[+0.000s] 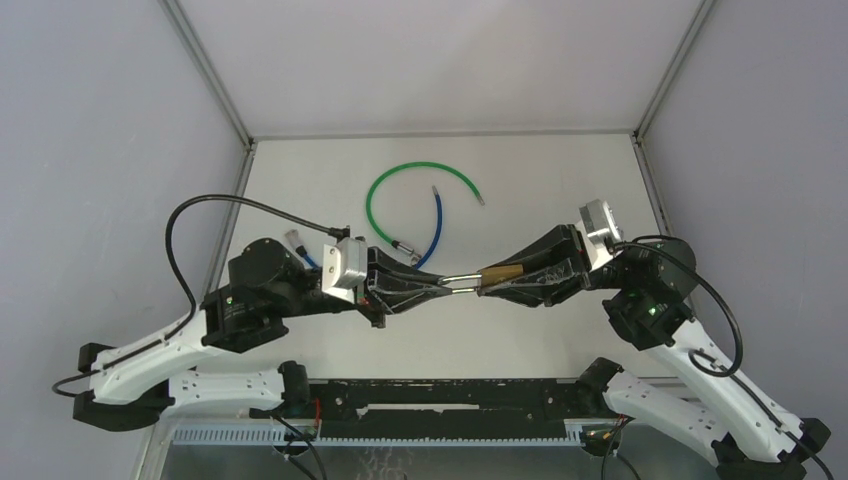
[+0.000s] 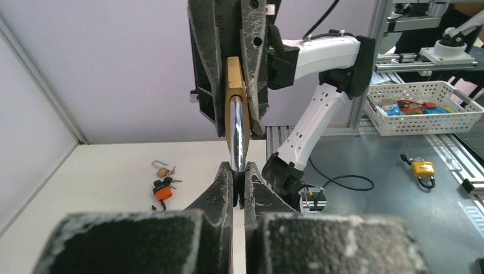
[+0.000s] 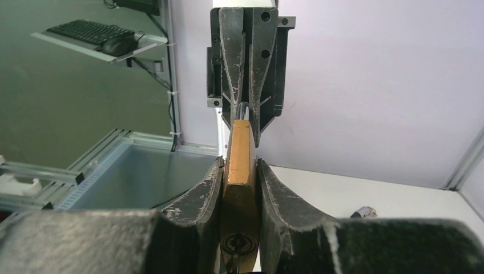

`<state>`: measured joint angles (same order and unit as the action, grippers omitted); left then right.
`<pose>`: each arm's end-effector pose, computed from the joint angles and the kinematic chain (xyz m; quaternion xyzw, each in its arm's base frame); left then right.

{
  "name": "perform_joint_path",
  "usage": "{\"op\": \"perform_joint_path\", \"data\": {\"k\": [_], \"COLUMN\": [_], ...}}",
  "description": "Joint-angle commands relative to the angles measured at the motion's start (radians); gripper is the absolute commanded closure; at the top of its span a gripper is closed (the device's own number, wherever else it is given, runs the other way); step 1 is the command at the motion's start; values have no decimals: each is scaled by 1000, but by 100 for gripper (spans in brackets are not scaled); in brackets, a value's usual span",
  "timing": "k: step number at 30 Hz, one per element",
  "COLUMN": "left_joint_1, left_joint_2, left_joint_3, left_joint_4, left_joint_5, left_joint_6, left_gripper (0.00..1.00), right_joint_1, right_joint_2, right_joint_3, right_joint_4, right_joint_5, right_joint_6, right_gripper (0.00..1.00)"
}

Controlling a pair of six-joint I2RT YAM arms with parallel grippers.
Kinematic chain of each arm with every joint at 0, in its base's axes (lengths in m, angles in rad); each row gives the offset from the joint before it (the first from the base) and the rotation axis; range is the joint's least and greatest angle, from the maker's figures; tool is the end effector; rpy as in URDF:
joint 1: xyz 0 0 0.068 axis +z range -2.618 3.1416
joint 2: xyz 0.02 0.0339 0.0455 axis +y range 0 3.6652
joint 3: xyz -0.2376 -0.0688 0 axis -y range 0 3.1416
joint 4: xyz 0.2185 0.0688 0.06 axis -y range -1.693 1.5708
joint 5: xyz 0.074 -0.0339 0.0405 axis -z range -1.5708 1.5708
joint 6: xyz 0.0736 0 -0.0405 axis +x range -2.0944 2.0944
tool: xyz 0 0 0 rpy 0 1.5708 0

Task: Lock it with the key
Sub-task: Lock the lock.

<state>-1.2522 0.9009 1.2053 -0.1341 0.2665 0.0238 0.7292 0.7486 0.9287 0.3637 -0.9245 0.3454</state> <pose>0.0461 -0.2016 0.4471 0.4620 0.4525 -0.5067 0.5700 0.0738 0.1447 0.4346 -0.4652 0.3575 0.5872 0.5576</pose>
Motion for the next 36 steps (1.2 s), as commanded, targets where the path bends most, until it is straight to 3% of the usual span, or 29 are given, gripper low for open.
{"op": "perform_joint_path", "data": {"k": [1, 8, 16, 25, 31, 36], "left_joint_1": [-42, -123, -125, -98, -51, -55], "left_joint_2": [94, 89, 88, 111, 173, 233], "left_joint_3": [12, -34, -78, -113, -105, -53], "left_joint_4": [61, 143, 209, 250, 232, 216], "left_joint_5": [-15, -90, -38, -4, 31, 33], "left_joint_6": [99, 218, -8, -31, -116, -143], "left_gripper": [100, 100, 100, 100, 100, 100], "right_joint_1": [24, 70, 169, 201, 210, 194], "right_joint_2": [41, 52, 39, 49, 37, 23], "right_joint_3": [67, 68, 68, 69, 105, 105], "right_joint_4": [-26, -9, -108, -66, -240, -283], "right_joint_5": [-133, -57, 219, 252, 374, 451], "right_joint_6": [-1, -26, -188, -190, -220, -233], "right_gripper": [100, 100, 100, 100, 100, 100]}}
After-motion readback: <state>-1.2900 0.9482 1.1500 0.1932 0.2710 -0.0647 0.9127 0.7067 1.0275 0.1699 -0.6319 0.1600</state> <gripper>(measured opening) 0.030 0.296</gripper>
